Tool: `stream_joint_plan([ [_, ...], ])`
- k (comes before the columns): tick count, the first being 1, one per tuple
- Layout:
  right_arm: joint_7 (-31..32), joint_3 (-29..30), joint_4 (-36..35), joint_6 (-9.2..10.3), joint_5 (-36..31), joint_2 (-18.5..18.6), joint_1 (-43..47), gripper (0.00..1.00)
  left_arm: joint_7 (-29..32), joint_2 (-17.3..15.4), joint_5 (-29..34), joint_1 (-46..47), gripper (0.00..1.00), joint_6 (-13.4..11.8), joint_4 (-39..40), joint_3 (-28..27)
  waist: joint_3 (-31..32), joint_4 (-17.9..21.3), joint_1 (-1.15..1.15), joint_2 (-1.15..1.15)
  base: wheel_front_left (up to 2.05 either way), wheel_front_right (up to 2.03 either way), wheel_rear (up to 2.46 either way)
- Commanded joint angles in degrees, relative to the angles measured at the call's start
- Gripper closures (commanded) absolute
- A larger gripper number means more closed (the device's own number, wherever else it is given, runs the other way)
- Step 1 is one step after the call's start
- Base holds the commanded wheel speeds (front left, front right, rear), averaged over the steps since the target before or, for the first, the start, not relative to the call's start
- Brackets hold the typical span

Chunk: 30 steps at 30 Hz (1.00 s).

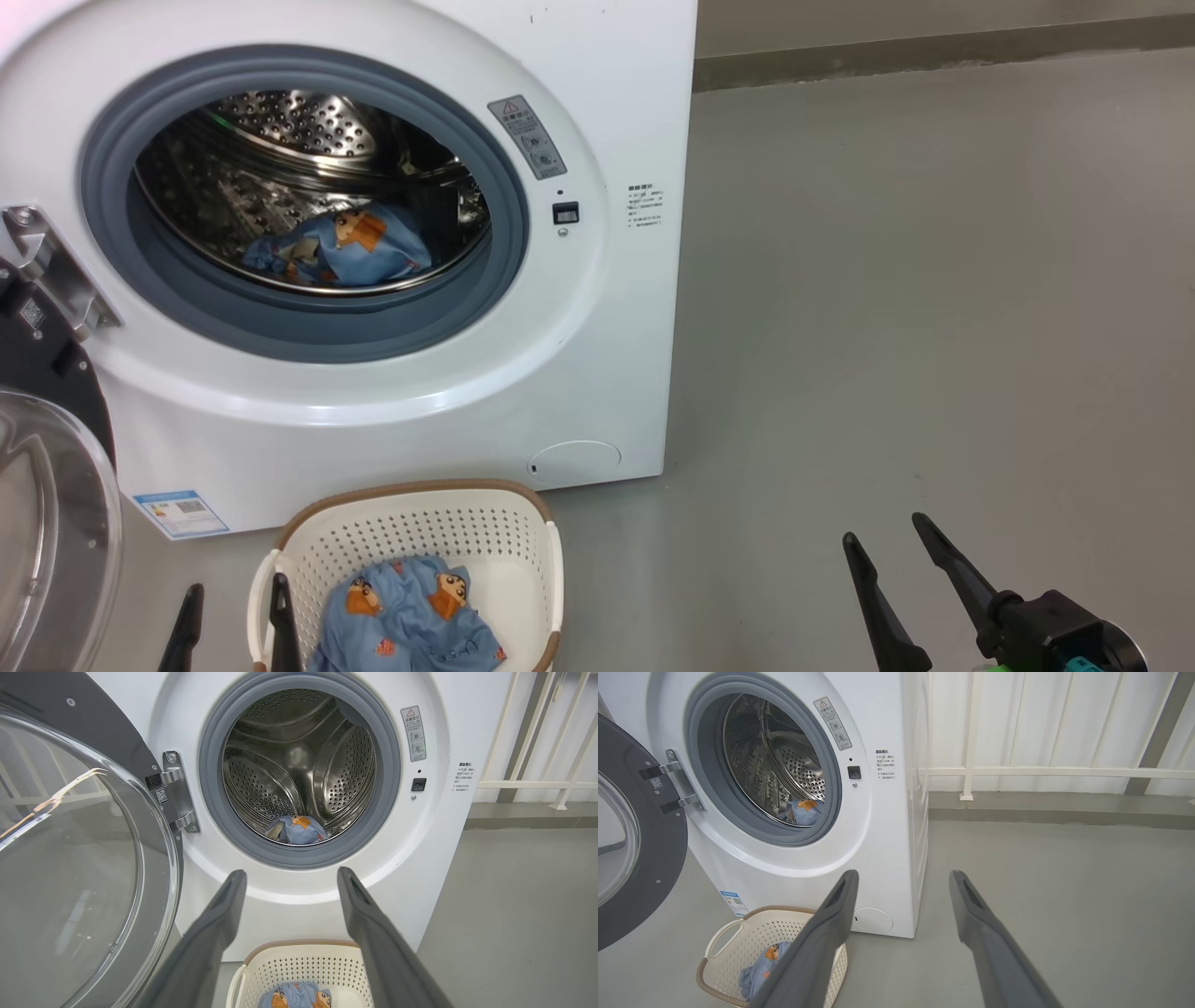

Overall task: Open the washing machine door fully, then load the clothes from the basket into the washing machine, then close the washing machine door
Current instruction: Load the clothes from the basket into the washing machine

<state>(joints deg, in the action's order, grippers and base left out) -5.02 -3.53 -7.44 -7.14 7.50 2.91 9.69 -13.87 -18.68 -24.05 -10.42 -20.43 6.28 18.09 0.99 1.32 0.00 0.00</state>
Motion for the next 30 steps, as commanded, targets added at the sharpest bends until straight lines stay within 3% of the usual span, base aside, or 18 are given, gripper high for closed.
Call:
stream_joint_plan([
  [1,0.23,-1.59,-1.78,-0.35,-0.53,0.22,-1.32,0.0,-0.17,-0.93,-0.48,1.67,0.0,-0.37,0.94,-2.09,-0.05,-0.01,0.0,0.0,0.0,0.0,0.0],
  [13,0.22,-1.86,-1.72,-0.35,-0.3,0.14,-2.01,0.0,0.63,-0.94,-0.5,2.55,0.0,-0.73,-0.61,-1.58,-0.9,0.17,0.0,0.0,0.0,0.0,0.0],
  [19,0.18,-2.21,-2.75,-0.35,-0.1,0.15,-2.91,0.0,2.54,-0.36,0.0,6.49,0.0,-0.29,-4.16,-0.02,-4.39,0.2,0.0,0.0,0.0,0.0,0.0],
  [30,-1.82,-4.53,-3.97,-0.35,1.28,0.31,-9.38,0.0,5.9,3.3,-1.99,25.73,0.0,7.26,-26.78,3.18,-18.78,1.82,0.0,0.0,0.0,0.0,0.0],
])
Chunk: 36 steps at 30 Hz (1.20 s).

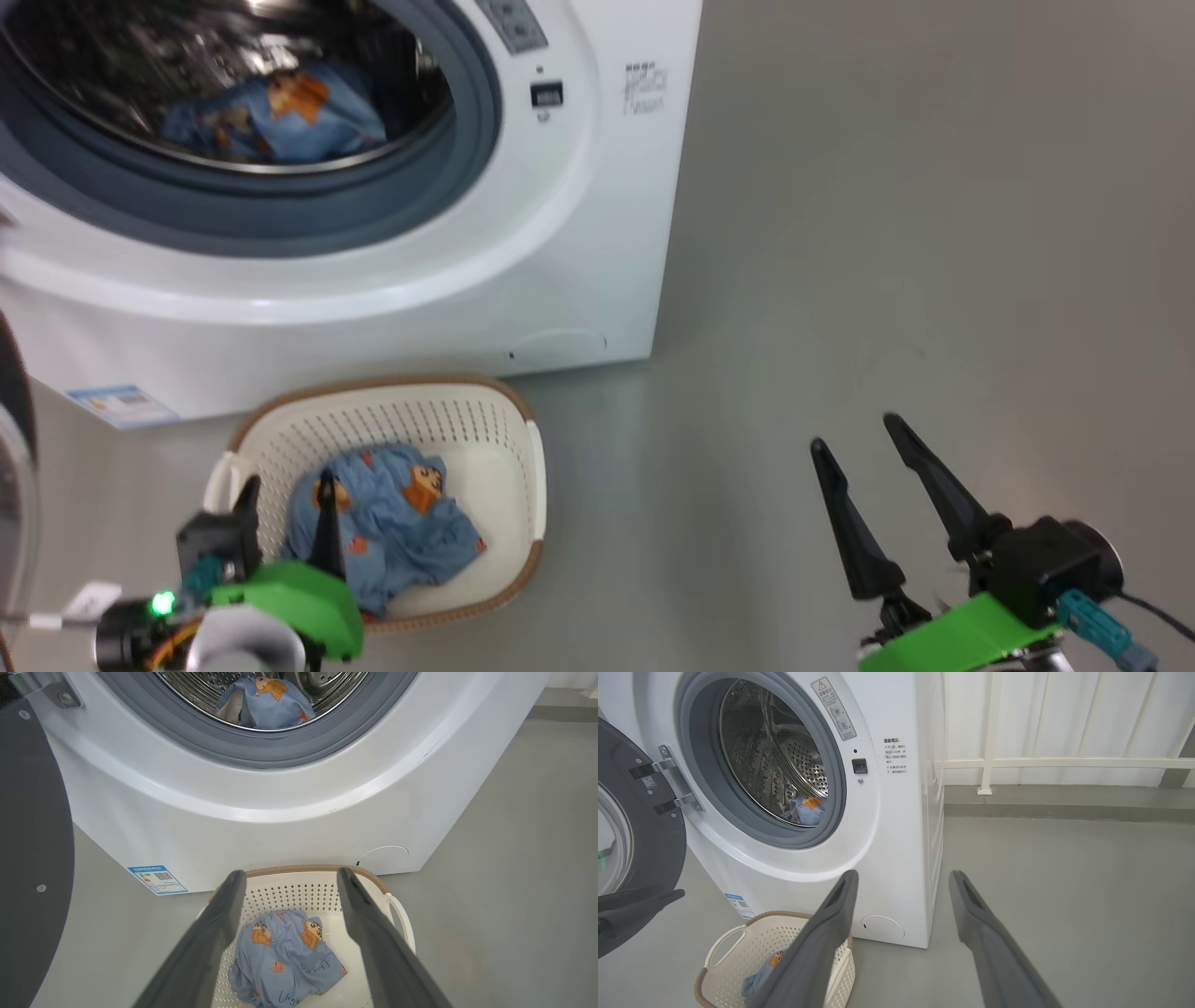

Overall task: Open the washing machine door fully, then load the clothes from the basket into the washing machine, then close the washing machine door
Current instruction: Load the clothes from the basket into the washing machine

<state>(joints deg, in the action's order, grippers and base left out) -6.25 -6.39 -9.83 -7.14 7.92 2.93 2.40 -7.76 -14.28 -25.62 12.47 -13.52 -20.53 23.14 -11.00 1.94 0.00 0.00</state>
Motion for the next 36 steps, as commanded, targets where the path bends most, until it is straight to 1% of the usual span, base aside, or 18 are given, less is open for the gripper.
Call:
stream_joint_plan([
  [1,-0.94,-2.0,-1.36,-0.35,1.1,0.28,-2.85,0.0,-0.29,-0.68,-0.66,4.82,0.0,1.07,-2.3,-1.82,-8.12,1.62,0.0,0.0,0.0,0.0,0.0],
  [5,-2.8,-3.42,-0.15,-0.35,2.14,0.23,-6.39,0.0,0.72,0.06,-0.32,12.79,0.0,3.83,-12.99,-0.64,-13.47,3.68,0.0,0.0,0.0,0.0,0.0],
  [8,-4.2,-4.55,0.95,-0.35,3.06,0.17,-9.05,0.0,1.84,-0.02,0.67,18.66,0.0,5.22,-20.5,0.38,-17.22,5.45,0.0,0.0,0.0,0.0,0.0],
  [11,-5.53,-6.22,2.4,-0.35,4.23,0.11,-11.51,0.0,3.0,-0.97,1.51,23.56,0.0,6.14,-26.92,0.95,-20.35,7.86,0.0,0.0,0.0,0.0,0.0],
  [15,-7.05,-8.13,4.31,-0.35,5.8,0.03,-14.28,0.0,4.71,-2.45,2.38,28.99,0.0,7.3,-33.09,1.64,-24.52,10.68,0.0,0.0,0.0,0.0,0.0],
  [17,-7.66,-9.07,5.19,-0.35,6.53,0.0,-15.62,0.0,5.87,-3.16,1.81,31.27,0.0,7.64,-35.77,1.06,-26.55,11.93,0.0,0.0,0.0,0.0,0.0],
  [24,-8.68,-11.73,6.03,-0.35,9.75,-0.03,-19.48,0.0,9.24,-6.22,0.91,37.78,0.0,8.74,-42.02,0.18,-33.42,15.53,0.0,0.0,0.0,0.0,0.0],
  [25,-8.68,-11.73,6.03,-0.35,9.75,-0.03,-19.48,0.0,9.24,-6.22,0.91,37.78,0.0,8.74,-42.02,0.18,-33.42,15.53,0.0,0.0,0.0,0.0,0.0],
  [30,-8.73,-12.58,4.87,-0.35,12.05,-0.04,-21.39,0.0,11.04,-9.23,1.0,42.21,0.0,9.24,-44.47,0.07,-38.16,17.72,0.0,0.0,0.0,0.0,0.0],
  [36,-8.74,-13.73,3.86,-0.35,14.11,-0.04,-22.86,0.0,12.39,-12.48,0.76,46.03,0.0,9.08,-46.29,-0.37,-42.5,19.87,0.0,0.0,0.0,0.0,0.0],
])
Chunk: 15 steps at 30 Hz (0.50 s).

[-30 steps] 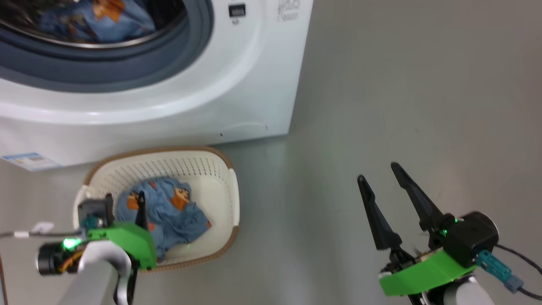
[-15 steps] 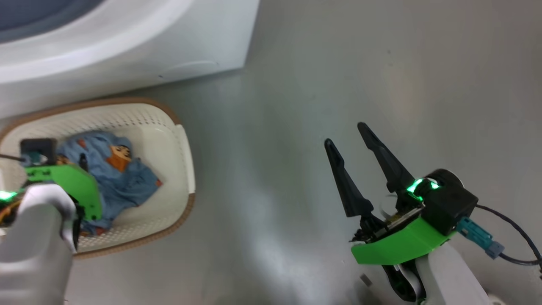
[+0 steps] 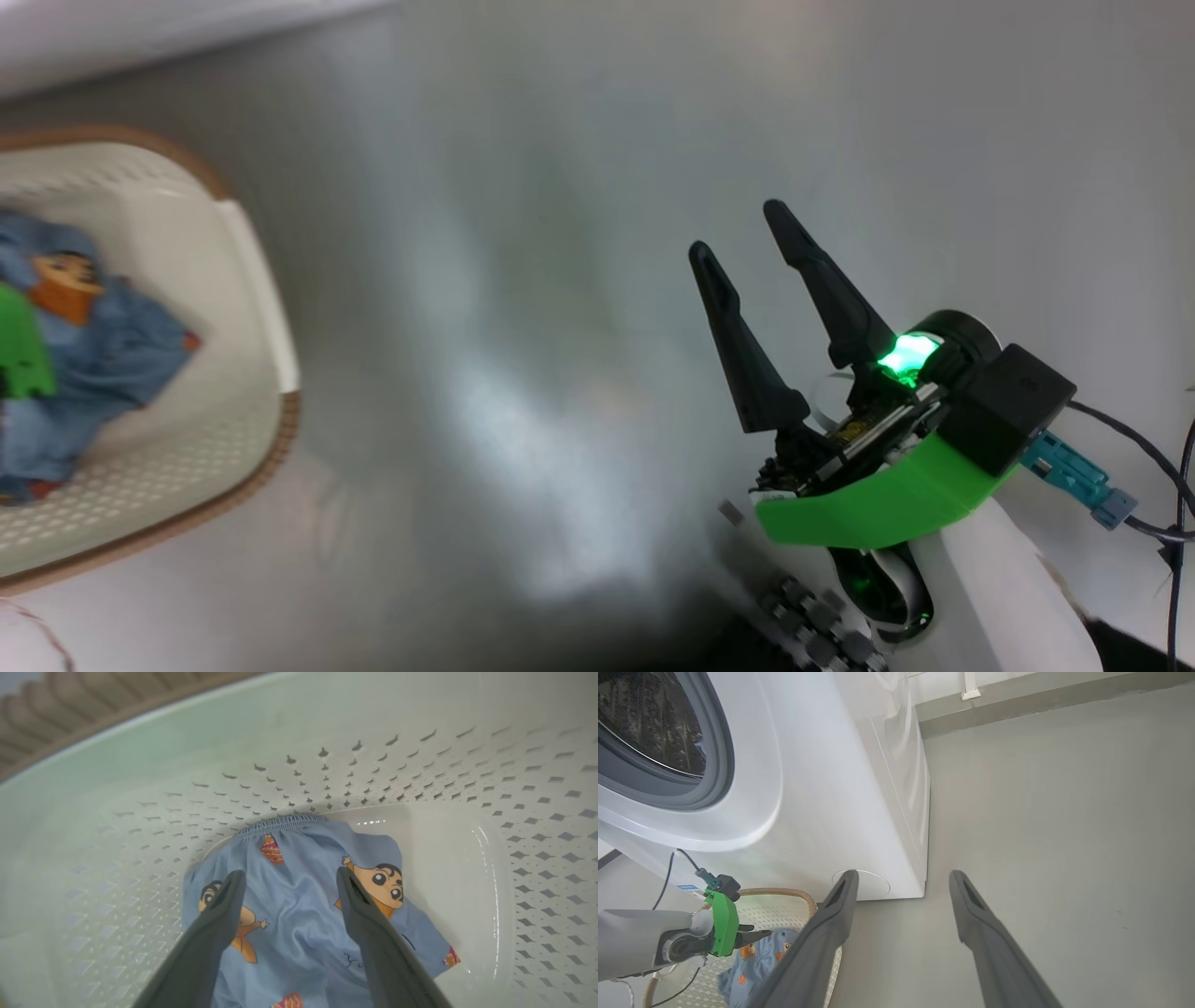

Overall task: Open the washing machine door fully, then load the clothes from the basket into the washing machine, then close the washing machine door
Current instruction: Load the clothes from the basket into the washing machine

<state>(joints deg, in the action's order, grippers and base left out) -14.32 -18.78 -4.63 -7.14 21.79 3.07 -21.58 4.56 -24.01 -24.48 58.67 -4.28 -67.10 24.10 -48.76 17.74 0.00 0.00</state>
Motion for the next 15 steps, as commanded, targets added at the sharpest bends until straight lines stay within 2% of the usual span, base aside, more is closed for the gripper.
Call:
stream_joint_plan([
  [1,-0.67,-1.43,-1.49,-0.35,0.51,-0.19,0.92,0.0,0.15,-3.4,-0.42,0.36,0.0,0.03,0.08,-1.38,-5.4,4.37,0.0,0.0,0.0,0.0,0.0],
  [8,-0.67,-2.01,-2.01,-0.35,1.28,-0.19,0.0,0.0,0.78,-6.37,-0.5,3.18,0.0,0.09,-1.39,-1.39,-8.46,5.48,0.0,0.0,0.0,0.0,0.0],
  [15,-0.67,-2.23,-1.8,-0.35,1.15,-0.19,-0.15,0.0,1.47,-6.63,-2.39,4.35,0.0,-1.03,-2.9,-2.78,-9.52,5.34,0.0,0.0,0.0,0.0,0.0],
])
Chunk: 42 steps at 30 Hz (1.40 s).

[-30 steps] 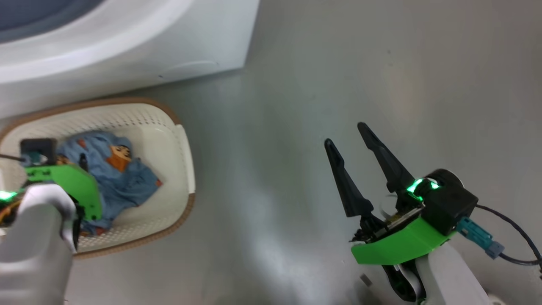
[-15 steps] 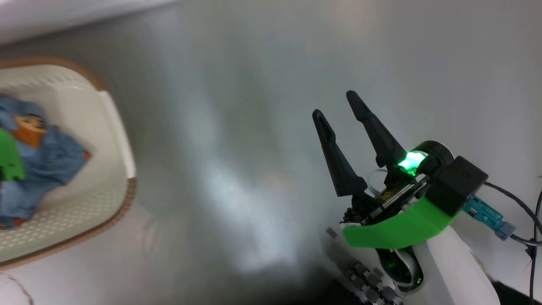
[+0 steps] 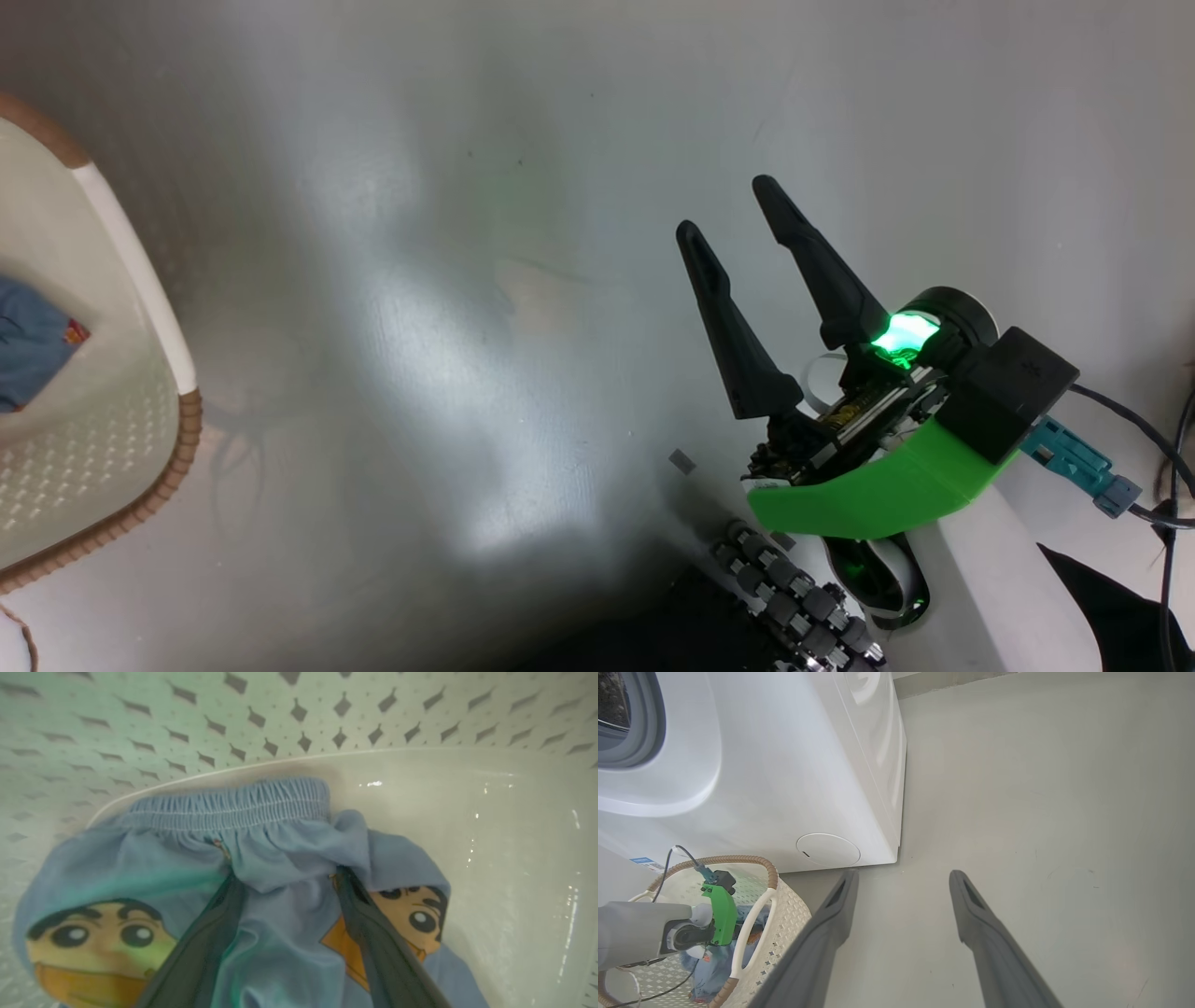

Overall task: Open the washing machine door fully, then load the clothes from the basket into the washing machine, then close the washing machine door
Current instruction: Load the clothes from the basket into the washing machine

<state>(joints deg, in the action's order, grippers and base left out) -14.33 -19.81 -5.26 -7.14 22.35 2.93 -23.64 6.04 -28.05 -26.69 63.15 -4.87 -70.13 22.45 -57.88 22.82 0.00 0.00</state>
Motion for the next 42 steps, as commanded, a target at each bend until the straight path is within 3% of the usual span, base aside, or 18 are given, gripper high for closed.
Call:
stream_joint_plan([
  [1,-0.66,-1.19,-1.16,-0.35,0.55,-0.05,1.91,0.0,-0.08,-2.48,-0.39,0.0,0.04,-0.6,0.04,-1.26,-0.47,0.17,0.0,0.0,0.0,0.0,0.0],
  [2,-0.66,-1.18,-1.16,-0.35,0.51,-0.05,1.88,0.0,-0.01,-2.38,-0.5,0.05,0.5,-0.62,-0.08,-1.26,-0.52,0.08,0.0,0.0,0.0,0.0,0.0],
  [3,-0.66,-1.15,-1.16,-0.35,0.46,-0.05,1.85,0.0,0.0,-2.28,-0.58,0.13,0.69,-0.65,-0.17,-1.23,-0.56,0.0,0.0,0.0,0.0,0.0,0.0],
  [4,-0.66,-1.12,-1.15,-0.35,0.43,-0.05,1.81,0.0,-0.43,-2.22,-0.73,0.26,1.0,-0.88,-0.16,-1.34,-0.6,-0.08,0.0,0.0,0.0,0.0,0.0],
  [17,-0.66,0.65,-0.19,-0.35,-1.95,-0.05,2.06,0.0,-8.11,1.26,-3.74,-1.41,1.0,-1.88,0.38,-3.26,2.44,-3.33,0.0,0.0,0.0,0.0,0.0],
  [28,-0.66,3.98,0.85,-0.35,-6.61,0.31,4.51,0.0,-19.55,6.75,-6.28,-8.8,1.0,-2.41,3.6,-5.05,9.69,-9.07,0.0,0.0,0.0,0.0,0.0],
  [33,-0.67,5.85,1.18,-0.35,-8.13,1.51,6.61,0.0,-20.96,8.85,-6.64,-13.84,1.0,-3.03,9.82,-6.82,14.15,-12.19,0.0,0.0,0.0,0.0,0.0],
  [42,-0.18,9.35,2.17,-0.35,-10.03,3.35,11.03,0.0,-21.02,13.43,-1.92,-28.98,1.0,-6.28,31.21,-12.88,23.85,-17.21,0.0,0.0,0.0,0.0,0.0],
])
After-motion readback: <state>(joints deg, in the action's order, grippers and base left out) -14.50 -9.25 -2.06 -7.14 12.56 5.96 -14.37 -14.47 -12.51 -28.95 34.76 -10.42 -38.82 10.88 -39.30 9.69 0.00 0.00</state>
